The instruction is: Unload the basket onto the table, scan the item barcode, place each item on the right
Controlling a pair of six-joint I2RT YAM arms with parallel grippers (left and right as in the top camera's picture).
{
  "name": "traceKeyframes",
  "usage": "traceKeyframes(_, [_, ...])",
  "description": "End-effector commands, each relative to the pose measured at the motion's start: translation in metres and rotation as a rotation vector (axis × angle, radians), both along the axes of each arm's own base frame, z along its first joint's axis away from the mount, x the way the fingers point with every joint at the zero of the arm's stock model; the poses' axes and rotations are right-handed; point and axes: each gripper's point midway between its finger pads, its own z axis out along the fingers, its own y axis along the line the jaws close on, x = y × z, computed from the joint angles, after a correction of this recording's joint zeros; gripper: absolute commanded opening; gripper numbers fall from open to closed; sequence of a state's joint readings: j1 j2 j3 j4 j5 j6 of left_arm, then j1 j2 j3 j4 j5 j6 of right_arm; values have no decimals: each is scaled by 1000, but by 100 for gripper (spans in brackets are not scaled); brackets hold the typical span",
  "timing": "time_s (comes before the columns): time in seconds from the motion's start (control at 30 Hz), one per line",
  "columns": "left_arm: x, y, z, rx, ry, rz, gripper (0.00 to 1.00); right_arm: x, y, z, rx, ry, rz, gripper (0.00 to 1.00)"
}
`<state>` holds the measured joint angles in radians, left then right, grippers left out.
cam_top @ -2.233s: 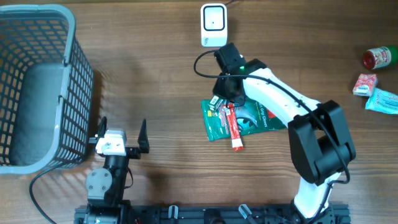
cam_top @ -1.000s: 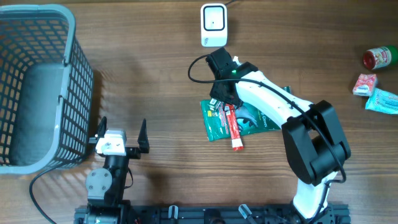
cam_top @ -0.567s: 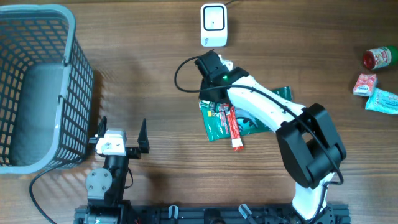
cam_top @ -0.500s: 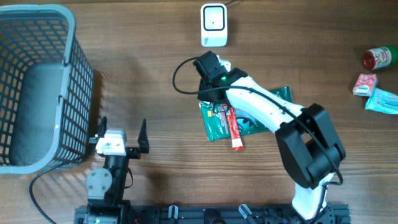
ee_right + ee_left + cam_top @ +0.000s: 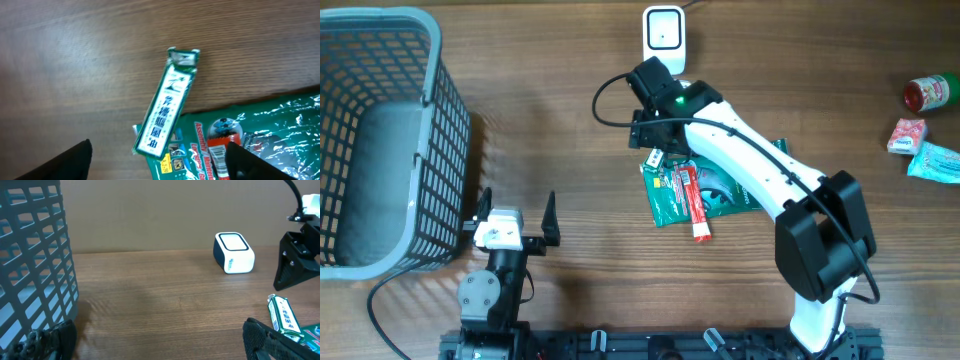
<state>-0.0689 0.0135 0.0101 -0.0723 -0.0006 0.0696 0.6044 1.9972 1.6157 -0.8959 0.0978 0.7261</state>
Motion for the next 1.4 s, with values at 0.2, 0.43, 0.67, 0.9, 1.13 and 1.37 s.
traceKeyframes(0.2, [0, -2, -1, -7, -1, -11, 100, 28, -3, -44, 99, 61, -207, 73])
traceKeyframes(0.43, [0, -2, -1, -7, -1, -11, 100, 27, 0, -68, 116, 106, -282, 56])
traceKeyframes(0.67, [0, -2, -1, -7, -1, -11, 100, 23, -7, -94, 70, 139, -336, 51])
traceKeyframes(0.9, [0, -2, -1, -7, -1, -11, 100, 26, -16, -101, 21, 117, -351, 34])
traceKeyframes(1.13, [0, -2, -1, -7, -1, -11, 100, 35, -9, -66, 40, 77, -223, 15])
traceKeyframes(1.37, [0, -2, -1, -7, -1, -11, 100, 15, -6, 28, 103, 0, 6, 10])
